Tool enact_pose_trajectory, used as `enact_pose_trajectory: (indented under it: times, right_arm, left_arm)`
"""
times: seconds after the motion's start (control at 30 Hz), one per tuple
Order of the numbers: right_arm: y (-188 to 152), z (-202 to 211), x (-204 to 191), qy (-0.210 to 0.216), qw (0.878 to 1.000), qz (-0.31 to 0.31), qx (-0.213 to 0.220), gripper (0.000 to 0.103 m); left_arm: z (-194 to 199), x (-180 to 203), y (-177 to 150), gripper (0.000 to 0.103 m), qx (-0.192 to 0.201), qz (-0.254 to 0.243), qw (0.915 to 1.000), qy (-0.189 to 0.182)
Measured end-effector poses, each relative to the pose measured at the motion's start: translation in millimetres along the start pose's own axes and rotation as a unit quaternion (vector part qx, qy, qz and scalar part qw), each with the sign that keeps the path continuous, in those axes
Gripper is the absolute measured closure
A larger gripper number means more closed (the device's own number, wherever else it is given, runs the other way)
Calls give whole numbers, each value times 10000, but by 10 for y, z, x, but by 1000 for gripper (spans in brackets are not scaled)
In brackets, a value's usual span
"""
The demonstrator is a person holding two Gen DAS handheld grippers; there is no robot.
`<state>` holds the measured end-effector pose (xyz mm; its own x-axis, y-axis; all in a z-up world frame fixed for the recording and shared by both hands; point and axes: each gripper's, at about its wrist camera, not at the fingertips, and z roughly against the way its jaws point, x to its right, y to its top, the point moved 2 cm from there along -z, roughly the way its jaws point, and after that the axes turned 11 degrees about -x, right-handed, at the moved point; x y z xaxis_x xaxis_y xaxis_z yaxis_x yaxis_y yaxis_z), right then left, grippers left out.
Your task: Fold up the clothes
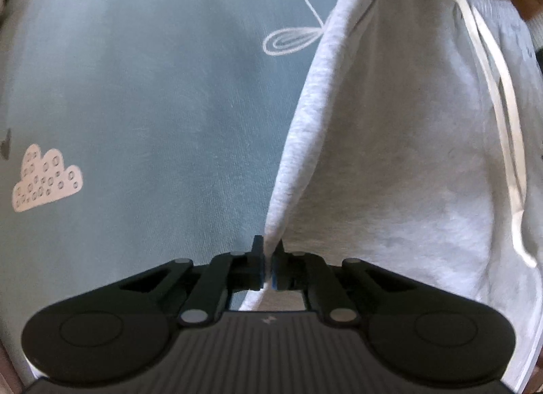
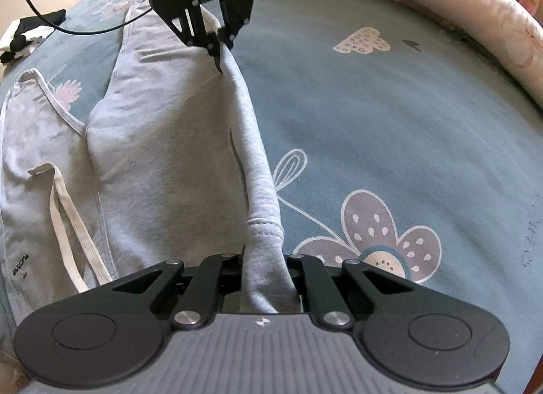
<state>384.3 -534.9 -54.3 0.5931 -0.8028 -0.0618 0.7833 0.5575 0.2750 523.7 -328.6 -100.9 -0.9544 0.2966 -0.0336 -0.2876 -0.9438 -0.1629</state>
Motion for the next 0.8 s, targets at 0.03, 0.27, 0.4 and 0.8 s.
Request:
enact_pose_trajectory:
  times: [0.03, 0.27, 0.4, 0.8]
  right_arm:
    - [-6, 9, -14, -22, 10000, 13, -6, 94]
    - [-35, 169, -223, -236, 9995, 216, -40, 94]
    - [-35, 320, -419, -453, 9985, 313, -30, 94]
    - [-137, 496, -1377, -1658, 9807, 1026, -126, 94]
  left_arm:
    - [47, 37, -22, 102, 31, 39, 10000, 42]
    - [404, 400, -220, 102, 261, 305, 9987, 319]
    - [559, 643, -437, 102, 434, 354, 9976, 410]
    - [895, 1575, -601, 102, 896, -89, 9952, 377]
